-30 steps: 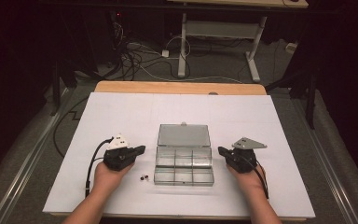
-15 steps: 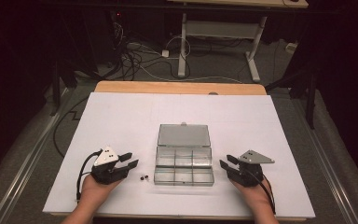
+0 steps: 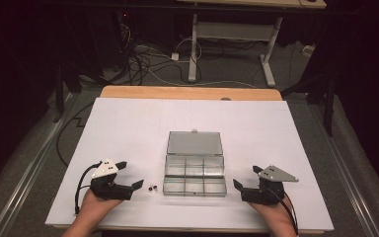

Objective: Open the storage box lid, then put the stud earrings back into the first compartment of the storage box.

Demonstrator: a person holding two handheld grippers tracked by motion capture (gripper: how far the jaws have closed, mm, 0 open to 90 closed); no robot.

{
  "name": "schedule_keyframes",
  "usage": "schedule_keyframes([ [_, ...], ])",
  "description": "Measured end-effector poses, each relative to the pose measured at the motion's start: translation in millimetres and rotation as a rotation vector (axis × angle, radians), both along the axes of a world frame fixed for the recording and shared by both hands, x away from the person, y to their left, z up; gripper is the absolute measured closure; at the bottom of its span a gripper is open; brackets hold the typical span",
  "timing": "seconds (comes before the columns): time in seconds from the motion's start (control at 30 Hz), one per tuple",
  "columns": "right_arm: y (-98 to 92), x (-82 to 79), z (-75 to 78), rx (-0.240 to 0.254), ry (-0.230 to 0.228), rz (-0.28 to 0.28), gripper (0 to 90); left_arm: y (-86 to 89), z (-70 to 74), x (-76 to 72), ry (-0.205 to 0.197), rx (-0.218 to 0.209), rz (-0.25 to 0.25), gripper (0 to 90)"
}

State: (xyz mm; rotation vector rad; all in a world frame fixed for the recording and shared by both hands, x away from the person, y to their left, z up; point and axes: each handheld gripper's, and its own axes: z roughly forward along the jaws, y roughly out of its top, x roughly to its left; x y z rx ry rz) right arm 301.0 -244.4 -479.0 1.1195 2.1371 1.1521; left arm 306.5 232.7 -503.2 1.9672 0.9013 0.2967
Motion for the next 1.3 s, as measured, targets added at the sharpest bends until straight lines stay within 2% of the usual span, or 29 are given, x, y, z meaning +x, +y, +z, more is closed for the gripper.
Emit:
schedule_keyframes([
  [0.03,-0.1,0.1,0.8,0.001,-0.003,0.000,8.4,1.0,-0.3,0.0,0.000,0.000,0.002,0.0],
  [0.13,0.9,1.6,1.4,0.009,0.004,-0.012,0.2,4.0,0.7,-0.8,-0.017,-0.017,0.014,0.0],
  [0.17,1.1,2.1,1.1,0.012,0.009,-0.013,0.1,4.9,1.3,-0.8,-0.020,-0.027,0.010,0.0],
  [0.3,1.9,3.5,1.2,0.006,0.003,-0.020,0.1,3.3,2.5,-2.4,-0.034,-0.015,-0.017,0.0],
  [0.53,5.9,5.5,2.9,0.015,-0.004,-0.022,0.1,7.0,0.9,3.0,-0.038,-0.014,-0.004,0.0],
  [0.63,8.2,6.4,0.2,0.002,0.003,-0.018,0.1,4.6,-0.9,6.2,-0.039,0.015,0.008,0.0],
  [0.73,8.6,6.5,-1.1,0.006,0.007,-0.018,0.1,2.5,-1.2,6.1,-0.036,0.031,-0.002,0.0],
  [0.97,8.4,4.5,-0.2,0.009,-0.002,-0.010,0.1,3.1,-2.7,8.5,-0.012,0.018,-0.001,0.0],
  [1.3,10.3,1.4,3.0,0.027,-0.014,0.001,0.1,2.8,-2.8,7.2,-0.023,0.022,0.003,0.0],
])
